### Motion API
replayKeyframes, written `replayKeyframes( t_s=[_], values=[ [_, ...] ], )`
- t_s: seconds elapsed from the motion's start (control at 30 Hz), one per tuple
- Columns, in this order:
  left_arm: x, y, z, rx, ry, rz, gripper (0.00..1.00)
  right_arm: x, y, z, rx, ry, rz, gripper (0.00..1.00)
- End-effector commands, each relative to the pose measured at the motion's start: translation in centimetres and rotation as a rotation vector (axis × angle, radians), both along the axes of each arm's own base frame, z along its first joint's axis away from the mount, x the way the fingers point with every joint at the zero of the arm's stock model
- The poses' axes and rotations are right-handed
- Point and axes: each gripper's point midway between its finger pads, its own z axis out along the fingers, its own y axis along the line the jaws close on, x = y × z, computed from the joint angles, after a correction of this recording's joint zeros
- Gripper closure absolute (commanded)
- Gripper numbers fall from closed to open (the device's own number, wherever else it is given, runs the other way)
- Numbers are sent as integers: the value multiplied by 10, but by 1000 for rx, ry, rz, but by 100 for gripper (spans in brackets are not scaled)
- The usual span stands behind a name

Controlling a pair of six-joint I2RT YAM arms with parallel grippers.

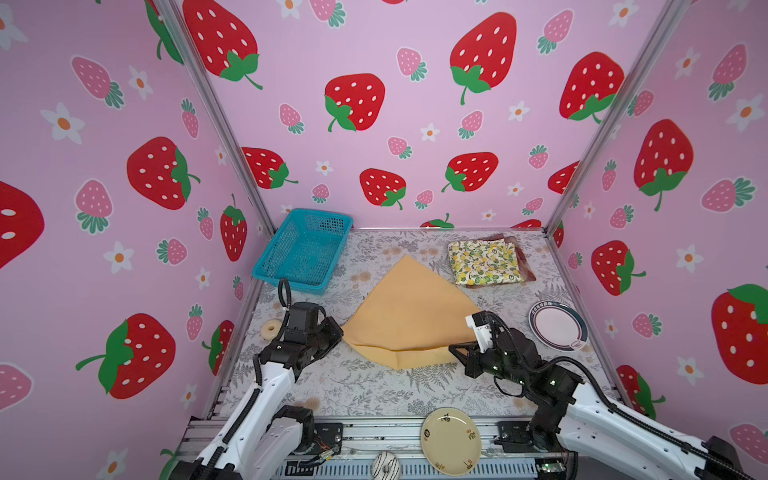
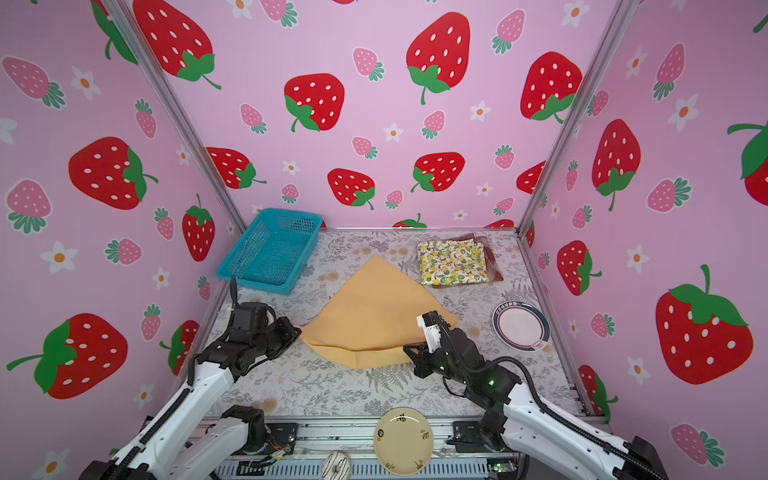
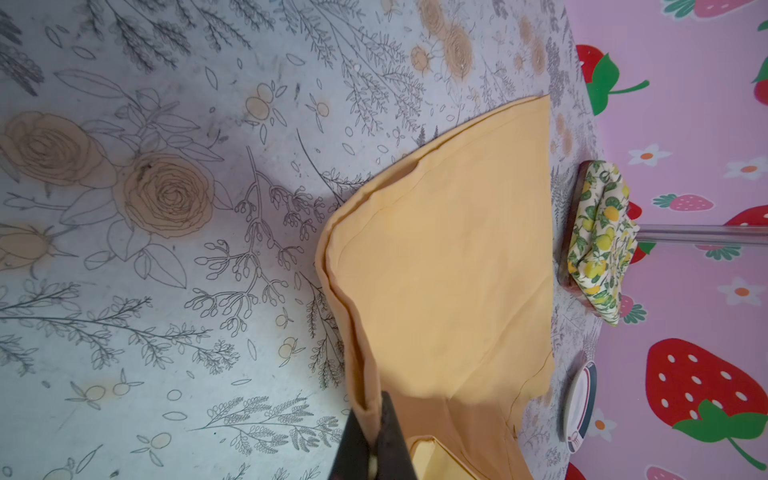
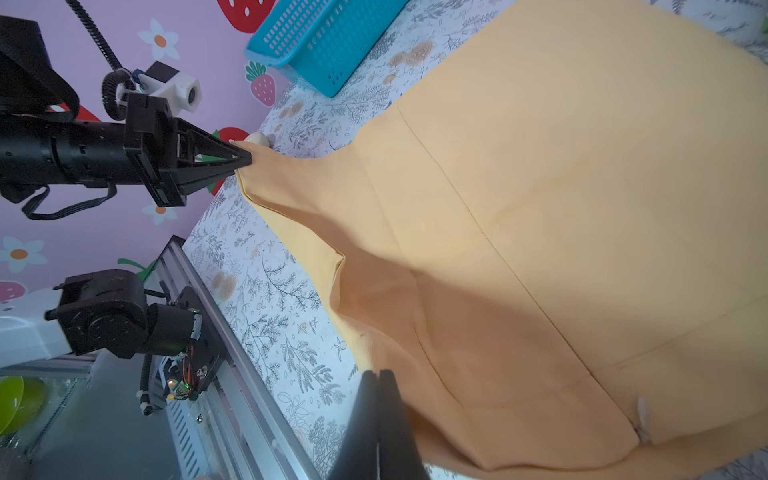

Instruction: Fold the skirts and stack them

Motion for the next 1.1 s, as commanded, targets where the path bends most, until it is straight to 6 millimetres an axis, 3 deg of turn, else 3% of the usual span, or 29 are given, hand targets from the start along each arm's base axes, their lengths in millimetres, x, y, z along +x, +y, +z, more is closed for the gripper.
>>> replayKeyframes(
  t_s=[0.0,0.17,0.33,0.53,0.73,1.07],
  values=[
    [34,-1,54,-41,-96,48,100,5,-6,14,-18,-20,-44,100],
    [71,-12,91,-92,-141,49,100,18,-13,23,-13,-43,-128,100],
    [108,-29,104,-100,-135,-10,100,27,-27,25,3,-56,-224,100],
    [153,-49,87,-95,-103,-51,100,37,-43,19,-8,-64,-331,100],
    [194,-83,73,-113,-68,-112,100,53,-64,16,-34,-95,-465,100],
    [237,-120,45,-123,-20,-145,100,79,-99,5,-105,-128,-664,100]
  ],
)
